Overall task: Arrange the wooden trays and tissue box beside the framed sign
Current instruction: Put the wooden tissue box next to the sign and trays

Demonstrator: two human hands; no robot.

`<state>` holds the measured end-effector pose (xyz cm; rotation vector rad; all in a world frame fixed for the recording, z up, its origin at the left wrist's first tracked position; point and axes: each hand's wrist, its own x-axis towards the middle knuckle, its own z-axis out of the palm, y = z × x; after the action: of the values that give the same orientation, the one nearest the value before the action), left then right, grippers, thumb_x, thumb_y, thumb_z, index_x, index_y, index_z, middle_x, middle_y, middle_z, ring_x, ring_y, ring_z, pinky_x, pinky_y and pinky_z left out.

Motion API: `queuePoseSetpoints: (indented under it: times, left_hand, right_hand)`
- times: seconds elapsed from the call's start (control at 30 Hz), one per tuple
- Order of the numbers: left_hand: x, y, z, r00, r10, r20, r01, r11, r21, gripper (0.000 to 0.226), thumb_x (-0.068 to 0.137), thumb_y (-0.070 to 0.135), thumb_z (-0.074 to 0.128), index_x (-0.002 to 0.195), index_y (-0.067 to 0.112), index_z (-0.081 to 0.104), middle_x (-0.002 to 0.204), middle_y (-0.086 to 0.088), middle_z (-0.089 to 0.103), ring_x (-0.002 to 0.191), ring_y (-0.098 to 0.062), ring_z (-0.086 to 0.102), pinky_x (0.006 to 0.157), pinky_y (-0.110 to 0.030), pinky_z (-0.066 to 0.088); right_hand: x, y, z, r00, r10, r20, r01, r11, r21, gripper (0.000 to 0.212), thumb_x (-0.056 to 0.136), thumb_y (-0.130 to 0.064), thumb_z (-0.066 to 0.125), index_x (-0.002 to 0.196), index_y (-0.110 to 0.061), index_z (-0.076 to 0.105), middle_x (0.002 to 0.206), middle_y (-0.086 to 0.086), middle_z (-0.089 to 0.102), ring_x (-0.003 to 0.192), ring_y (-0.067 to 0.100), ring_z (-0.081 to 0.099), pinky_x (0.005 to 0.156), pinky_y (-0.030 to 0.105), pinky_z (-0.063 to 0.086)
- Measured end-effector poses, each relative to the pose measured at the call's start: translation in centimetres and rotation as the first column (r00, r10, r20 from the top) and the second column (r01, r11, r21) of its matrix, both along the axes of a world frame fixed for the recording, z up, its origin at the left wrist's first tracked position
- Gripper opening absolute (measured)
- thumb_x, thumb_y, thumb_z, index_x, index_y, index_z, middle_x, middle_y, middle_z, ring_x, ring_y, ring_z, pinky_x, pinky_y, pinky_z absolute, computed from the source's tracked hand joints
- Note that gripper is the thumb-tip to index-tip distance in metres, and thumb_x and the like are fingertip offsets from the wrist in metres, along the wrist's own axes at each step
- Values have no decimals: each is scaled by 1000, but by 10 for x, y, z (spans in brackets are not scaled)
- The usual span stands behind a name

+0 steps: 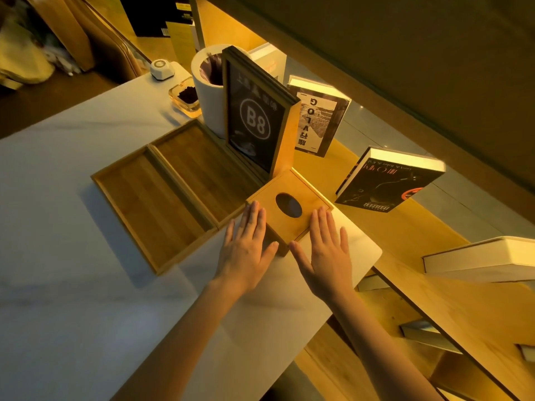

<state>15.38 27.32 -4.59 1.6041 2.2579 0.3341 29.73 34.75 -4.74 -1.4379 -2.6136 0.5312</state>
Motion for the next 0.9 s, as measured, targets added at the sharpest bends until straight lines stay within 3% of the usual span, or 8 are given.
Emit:
queuePoseSetpoints:
  times: [0.17, 0.53, 0.8, 0.9]
  left_hand:
    - [-1, 27, 3, 1000, -11, -7, 11, 1000, -23, 69, 90, 49, 23, 140, 16, -11, 153, -4, -14, 142, -18, -10, 115, -40, -2]
    - [-2, 49, 6, 1000, -16, 12, 17, 998, -55, 67, 91, 46, 24, 141, 15, -7, 155, -5, -9, 142, -20, -8, 116, -41, 2]
    - [-4, 52, 16, 999, -27, 21, 29, 994, -104, 68, 91, 44, 29, 141, 15, -6, 155, -6, -9, 142, -21, -7, 116, -42, 4]
    - [-9, 53, 28, 998, -24, 63, 32, 990, -140, 65, 91, 40, 33, 142, 16, 1, 156, -5, -5, 143, -22, -2, 116, -45, 9]
  right_hand:
    - [0, 26, -1, 1000, 0, 30, -1, 999, 47, 78, 82, -66, 12, 144, -20, 3, 156, 2, 4, 141, 15, -7, 112, 41, -11]
    - [-3, 47, 4, 998, -9, 61, 6, 999, 40, 77, 83, -63, 20, 144, -21, 4, 157, 1, 5, 143, 18, -2, 113, 44, -8]
    - [-5, 49, 19, 998, 5, 65, -5, 1000, -3, 74, 87, -58, 35, 144, -19, 9, 157, 3, 9, 144, 19, 2, 116, 43, 6]
    - [-11, 53, 32, 992, 16, 128, -18, 1000, 15, 70, 87, -52, 45, 141, -14, 23, 153, 7, 25, 142, 24, 19, 114, 44, 17]
